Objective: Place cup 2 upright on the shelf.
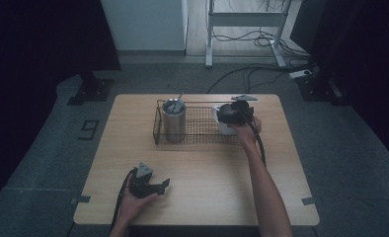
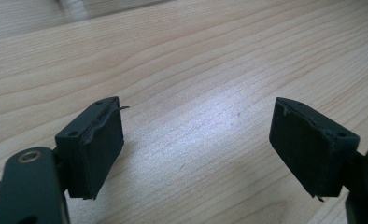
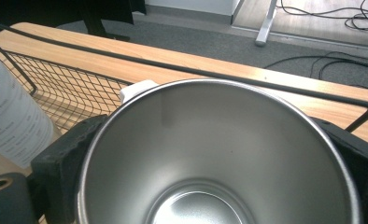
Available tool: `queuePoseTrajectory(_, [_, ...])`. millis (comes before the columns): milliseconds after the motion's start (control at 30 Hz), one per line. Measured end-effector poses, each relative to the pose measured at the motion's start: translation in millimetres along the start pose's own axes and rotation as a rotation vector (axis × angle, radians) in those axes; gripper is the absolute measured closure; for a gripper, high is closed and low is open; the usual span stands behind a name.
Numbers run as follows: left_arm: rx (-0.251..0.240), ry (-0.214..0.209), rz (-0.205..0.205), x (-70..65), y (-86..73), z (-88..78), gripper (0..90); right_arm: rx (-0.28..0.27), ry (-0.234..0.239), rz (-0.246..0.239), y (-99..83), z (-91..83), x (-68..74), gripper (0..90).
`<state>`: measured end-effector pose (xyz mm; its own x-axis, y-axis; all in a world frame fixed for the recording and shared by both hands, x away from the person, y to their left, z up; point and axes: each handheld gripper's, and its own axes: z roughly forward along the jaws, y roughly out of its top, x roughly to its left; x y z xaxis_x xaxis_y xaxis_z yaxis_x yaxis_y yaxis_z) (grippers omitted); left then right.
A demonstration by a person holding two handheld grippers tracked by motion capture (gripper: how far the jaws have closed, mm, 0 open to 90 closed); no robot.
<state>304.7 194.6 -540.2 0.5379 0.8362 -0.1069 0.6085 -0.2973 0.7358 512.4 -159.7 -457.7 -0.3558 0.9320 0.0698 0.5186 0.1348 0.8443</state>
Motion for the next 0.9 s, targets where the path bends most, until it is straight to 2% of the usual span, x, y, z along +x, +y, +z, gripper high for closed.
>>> queuePoseTrajectory(167, [0.003, -0.002, 0.002, -0.3, -0.2, 0.7, 18.0, 0.011, 0.003, 0.015, -4.8, 3.4, -1.3, 5.8])
queuePoseTrajectory(900, [0.010, -0.006, 0.004, -1.3, -0.5, 1.9, 18.0, 0.050, -0.005, 0.021, -14.2, 14.9, -1.1, 5.8])
